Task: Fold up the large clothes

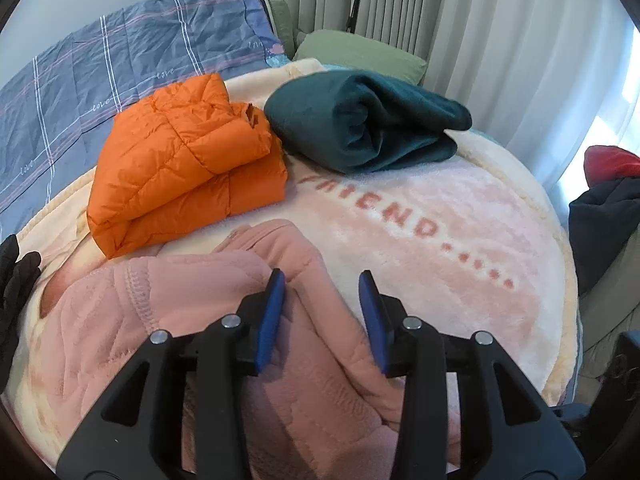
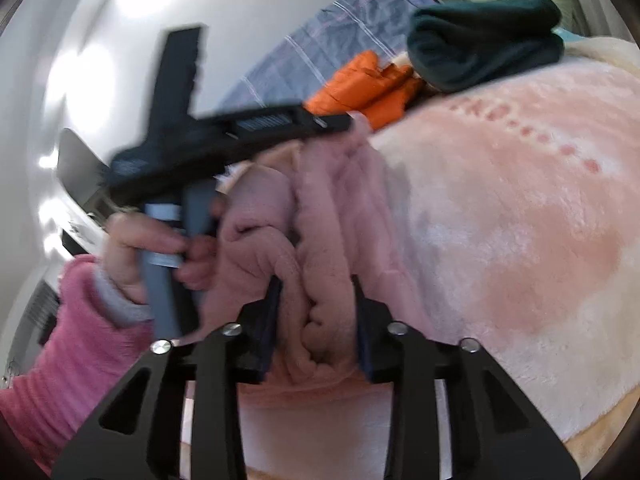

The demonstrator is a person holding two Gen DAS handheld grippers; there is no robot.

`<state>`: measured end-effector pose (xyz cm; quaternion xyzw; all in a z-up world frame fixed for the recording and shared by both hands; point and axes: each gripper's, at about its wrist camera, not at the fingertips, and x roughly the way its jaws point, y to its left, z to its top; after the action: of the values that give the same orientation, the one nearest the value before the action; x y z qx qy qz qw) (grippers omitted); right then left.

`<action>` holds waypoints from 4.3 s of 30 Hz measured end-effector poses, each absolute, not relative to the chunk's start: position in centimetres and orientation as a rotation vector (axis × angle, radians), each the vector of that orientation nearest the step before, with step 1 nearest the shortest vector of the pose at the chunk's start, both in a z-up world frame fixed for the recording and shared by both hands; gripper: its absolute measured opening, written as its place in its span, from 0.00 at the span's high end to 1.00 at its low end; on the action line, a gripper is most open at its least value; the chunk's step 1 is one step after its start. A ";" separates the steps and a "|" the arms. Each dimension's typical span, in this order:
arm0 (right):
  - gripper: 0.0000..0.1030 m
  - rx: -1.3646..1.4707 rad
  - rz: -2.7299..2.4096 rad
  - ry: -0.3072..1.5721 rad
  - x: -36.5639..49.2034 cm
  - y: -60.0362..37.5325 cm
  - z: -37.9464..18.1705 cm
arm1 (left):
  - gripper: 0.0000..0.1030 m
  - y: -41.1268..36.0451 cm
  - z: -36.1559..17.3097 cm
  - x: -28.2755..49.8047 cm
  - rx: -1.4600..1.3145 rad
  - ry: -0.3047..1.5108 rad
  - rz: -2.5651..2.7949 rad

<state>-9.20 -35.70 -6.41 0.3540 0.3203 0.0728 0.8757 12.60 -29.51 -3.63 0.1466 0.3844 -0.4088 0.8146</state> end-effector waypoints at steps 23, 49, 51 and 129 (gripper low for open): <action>0.51 0.633 0.072 0.685 -10.8 -36.4 -5.3 | 0.53 -24.8 -4.8 11.9 0.520 0.759 -0.853; 0.64 0.633 0.101 0.724 -7.7 -35.1 -4.8 | 0.49 -23.7 -5.0 11.5 0.466 0.706 -0.835; 0.64 0.612 0.142 0.645 -7.4 -35.1 -3.1 | 0.49 -23.5 -5.0 11.8 0.442 0.723 -0.849; 0.50 0.544 0.235 0.701 -4.1 -36.1 -0.7 | 0.53 -16.7 -5.1 16.6 0.242 0.852 -0.731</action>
<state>-4.11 -36.13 -0.74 0.2628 0.3382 0.1135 0.8965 16.65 -16.75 -5.13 0.1144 0.4028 -0.3457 0.8398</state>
